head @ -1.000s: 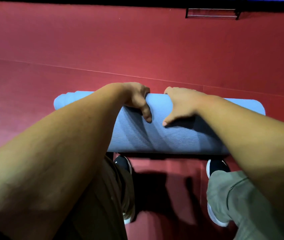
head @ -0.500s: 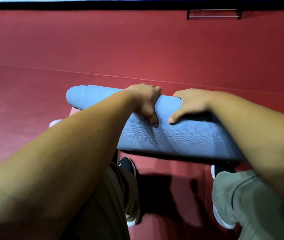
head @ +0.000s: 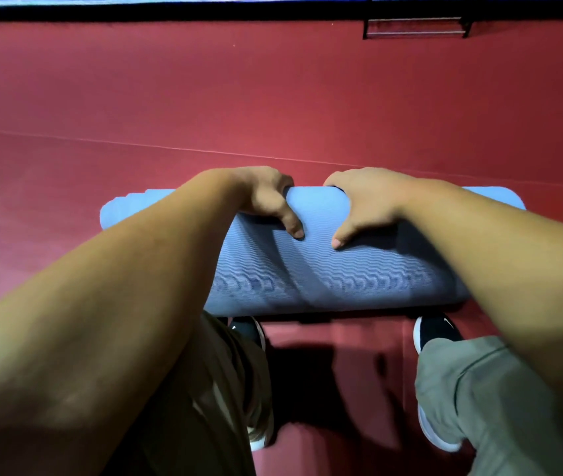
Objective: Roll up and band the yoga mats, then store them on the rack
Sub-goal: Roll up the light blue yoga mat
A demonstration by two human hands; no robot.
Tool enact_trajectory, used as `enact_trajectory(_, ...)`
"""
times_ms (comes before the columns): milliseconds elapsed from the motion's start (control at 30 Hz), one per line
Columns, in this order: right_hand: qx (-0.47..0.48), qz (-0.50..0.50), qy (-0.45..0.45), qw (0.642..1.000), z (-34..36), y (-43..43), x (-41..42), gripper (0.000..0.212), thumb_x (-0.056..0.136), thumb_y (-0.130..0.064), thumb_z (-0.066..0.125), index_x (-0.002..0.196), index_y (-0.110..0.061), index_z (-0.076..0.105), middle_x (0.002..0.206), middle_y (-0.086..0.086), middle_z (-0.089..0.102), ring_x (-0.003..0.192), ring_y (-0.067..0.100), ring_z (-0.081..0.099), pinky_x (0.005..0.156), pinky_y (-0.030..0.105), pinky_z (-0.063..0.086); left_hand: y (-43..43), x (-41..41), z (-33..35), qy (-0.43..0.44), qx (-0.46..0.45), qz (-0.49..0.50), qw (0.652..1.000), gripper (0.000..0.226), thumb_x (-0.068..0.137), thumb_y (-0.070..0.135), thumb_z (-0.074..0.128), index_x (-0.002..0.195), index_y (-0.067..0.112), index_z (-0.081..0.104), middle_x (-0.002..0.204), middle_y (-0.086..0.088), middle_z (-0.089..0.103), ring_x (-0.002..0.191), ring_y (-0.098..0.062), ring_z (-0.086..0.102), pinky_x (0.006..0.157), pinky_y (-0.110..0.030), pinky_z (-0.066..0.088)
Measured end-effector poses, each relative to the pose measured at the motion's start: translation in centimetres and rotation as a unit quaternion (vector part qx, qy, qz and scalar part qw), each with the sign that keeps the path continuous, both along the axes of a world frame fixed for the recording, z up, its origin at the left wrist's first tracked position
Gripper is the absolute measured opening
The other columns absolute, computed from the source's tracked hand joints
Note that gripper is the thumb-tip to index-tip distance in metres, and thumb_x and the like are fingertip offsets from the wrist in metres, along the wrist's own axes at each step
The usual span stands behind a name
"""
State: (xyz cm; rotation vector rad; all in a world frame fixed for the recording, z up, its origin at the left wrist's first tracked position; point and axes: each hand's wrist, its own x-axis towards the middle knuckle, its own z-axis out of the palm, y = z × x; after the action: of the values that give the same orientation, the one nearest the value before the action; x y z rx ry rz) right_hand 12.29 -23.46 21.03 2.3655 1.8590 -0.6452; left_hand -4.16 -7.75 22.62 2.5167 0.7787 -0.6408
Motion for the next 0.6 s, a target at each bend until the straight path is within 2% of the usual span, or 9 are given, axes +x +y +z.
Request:
enact_trajectory(100, -0.007, -0.039, 0.056, 0.998, -0.1, -0.5, 0.5, 0.093, 0.056, -0.067, 0.094, 0.135, -0.037, 0.057, 0.127, -0.01, 0.066, 0.109, 0.019, 0.061, 0.091, 0.037, 0.051, -0.8, 0.7, 0.0, 0.012, 0.048, -0.063, 0.997, 0.094, 0.061, 0.071, 0.088, 0.137, 0.026, 0.055, 0.13, 0.001, 0.064, 0.113, -0.024, 0.062, 0.098, -0.042, 0.054)
enact_trajectory(200, -0.028, -0.076, 0.137, 0.987, -0.1, -1.2, 1.0, 0.072, 0.059, -0.061, 0.095, 0.12, -0.037, 0.067, 0.113, -0.014, 0.073, 0.1, 0.012, 0.069, 0.091, 0.036, 0.057, -2.1, 1.0, -0.3, 0.052, 0.115, -0.129, 0.984, 0.127, 0.044, 0.09, 0.084, 0.146, 0.026, 0.042, 0.144, 0.002, 0.052, 0.131, -0.027, 0.051, 0.111, -0.05, 0.046)
enact_trajectory(267, -0.044, -0.094, 0.177, 0.979, -0.2, -1.6, 1.1, 0.062, 0.06, -0.058, 0.096, 0.113, -0.036, 0.071, 0.105, -0.015, 0.077, 0.094, 0.011, 0.074, 0.091, 0.039, 0.06, -2.6, 1.2, -0.5, 0.056, 0.141, -0.14, 0.978, 0.13, 0.037, 0.09, 0.086, 0.142, 0.026, 0.044, 0.14, 0.003, 0.056, 0.127, -0.026, 0.055, 0.107, -0.049, 0.046)
enact_trajectory(333, -0.053, -0.101, 0.2, 0.973, -0.4, -1.7, 1.1, 0.06, 0.06, -0.057, 0.096, 0.111, -0.035, 0.072, 0.101, -0.015, 0.079, 0.091, 0.012, 0.077, 0.091, 0.042, 0.062, -2.5, 1.3, -0.4, 0.039, 0.122, -0.125, 0.984, 0.116, 0.04, 0.081, 0.093, 0.133, 0.025, 0.05, 0.128, 0.002, 0.061, 0.113, -0.025, 0.06, 0.098, -0.044, 0.053)
enact_trajectory(467, -0.091, -0.085, 0.217, 0.968, -0.5, -1.4, 0.9, 0.073, 0.06, -0.067, 0.092, 0.122, -0.04, 0.066, 0.112, -0.012, 0.076, 0.101, 0.014, 0.075, 0.097, 0.045, 0.059, -1.7, 0.8, -0.3, 0.042, 0.021, -0.067, 0.997, 0.092, 0.043, 0.061, 0.101, 0.12, 0.031, 0.06, 0.114, 0.01, 0.067, 0.102, -0.018, 0.065, 0.093, -0.043, 0.058)
enact_trajectory(600, -0.099, -0.022, 0.112, 0.989, -1.0, -0.5, -0.6, 0.117, 0.049, -0.079, 0.091, 0.147, -0.037, 0.043, 0.137, -0.01, 0.058, 0.121, 0.018, 0.06, 0.108, 0.044, 0.05, -0.8, 0.1, -0.3, 0.047, -0.058, 0.006, 0.997, 0.072, 0.044, 0.051, 0.104, 0.106, 0.031, 0.072, 0.102, 0.011, 0.078, 0.095, -0.017, 0.075, 0.087, -0.04, 0.064)
